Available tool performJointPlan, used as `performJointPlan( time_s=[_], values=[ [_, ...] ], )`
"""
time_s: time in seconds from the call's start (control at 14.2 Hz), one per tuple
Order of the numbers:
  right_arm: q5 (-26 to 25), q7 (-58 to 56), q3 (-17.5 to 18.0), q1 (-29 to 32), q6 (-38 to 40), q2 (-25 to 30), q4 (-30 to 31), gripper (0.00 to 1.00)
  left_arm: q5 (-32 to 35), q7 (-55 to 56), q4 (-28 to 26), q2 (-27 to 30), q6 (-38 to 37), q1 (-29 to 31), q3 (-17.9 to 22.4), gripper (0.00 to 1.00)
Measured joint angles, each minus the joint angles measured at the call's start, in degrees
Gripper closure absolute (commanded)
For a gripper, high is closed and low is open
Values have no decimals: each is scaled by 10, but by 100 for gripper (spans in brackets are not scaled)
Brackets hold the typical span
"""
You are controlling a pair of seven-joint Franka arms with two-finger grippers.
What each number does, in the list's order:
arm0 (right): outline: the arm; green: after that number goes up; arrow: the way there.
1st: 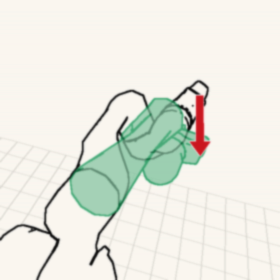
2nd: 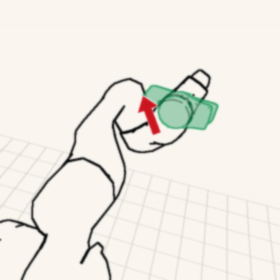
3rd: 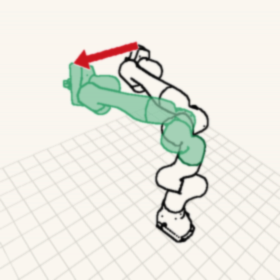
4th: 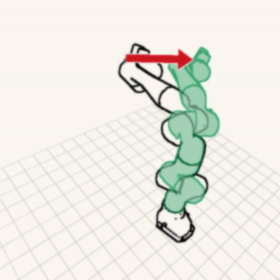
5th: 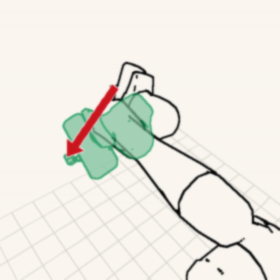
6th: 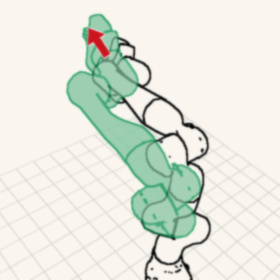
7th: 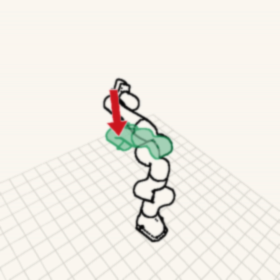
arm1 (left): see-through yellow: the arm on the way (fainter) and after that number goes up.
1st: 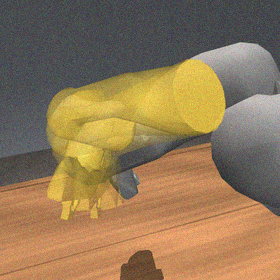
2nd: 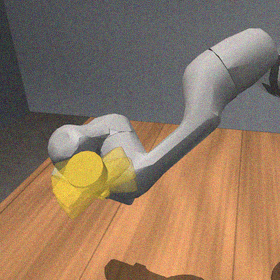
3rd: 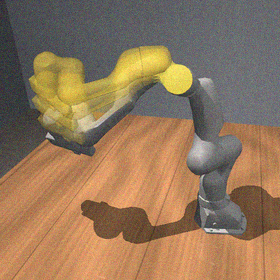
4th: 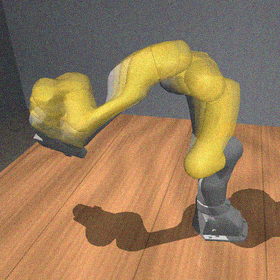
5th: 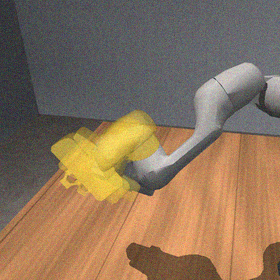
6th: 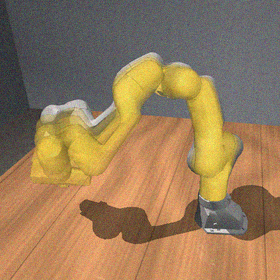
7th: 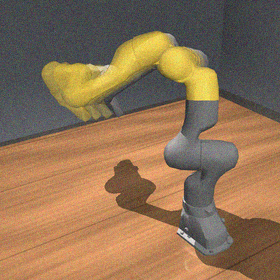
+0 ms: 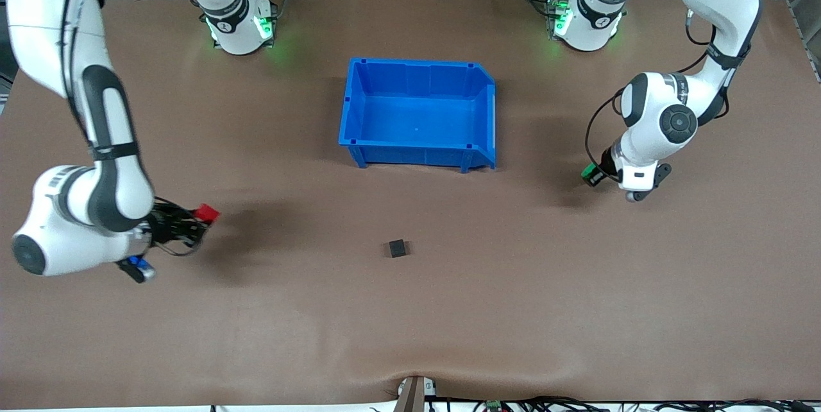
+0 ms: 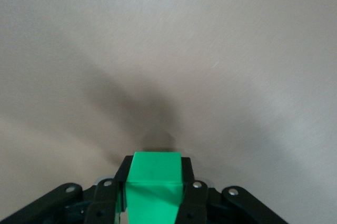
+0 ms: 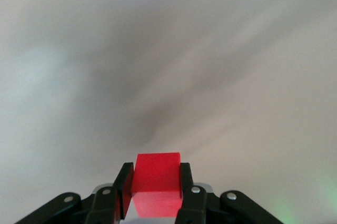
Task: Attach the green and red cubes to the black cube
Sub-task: 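Grasp the red cube with the right gripper while the left gripper grasps green, then press the red cube against the black cube with the right gripper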
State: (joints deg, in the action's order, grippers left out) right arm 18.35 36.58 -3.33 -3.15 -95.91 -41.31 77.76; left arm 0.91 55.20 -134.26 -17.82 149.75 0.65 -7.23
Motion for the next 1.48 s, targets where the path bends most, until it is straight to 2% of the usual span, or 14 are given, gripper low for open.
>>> performJointPlan(
  time_s=[0.21, 0.49, 0.98, 1.2, 1.48],
  values=[
    [48, 164, 0, -72, -61, 0, -10, 100, 0, 180, 66, -28, -1, -33, -9, 100],
    [63, 329, 1, -126, -178, -17, -9, 100, -2, 322, 122, -63, -4, -73, -19, 100],
    [91, 493, 7, -202, -394, -95, -11, 100, -50, 457, 237, -108, -78, -76, -77, 100],
    [98, 536, 21, -216, -423, -129, -36, 100, -51, 479, 255, -123, -82, -84, -80, 100],
    [98, 576, 28, -236, -428, -138, -50, 100, -52, 486, 257, -127, -82, -84, -81, 100]
  ],
)
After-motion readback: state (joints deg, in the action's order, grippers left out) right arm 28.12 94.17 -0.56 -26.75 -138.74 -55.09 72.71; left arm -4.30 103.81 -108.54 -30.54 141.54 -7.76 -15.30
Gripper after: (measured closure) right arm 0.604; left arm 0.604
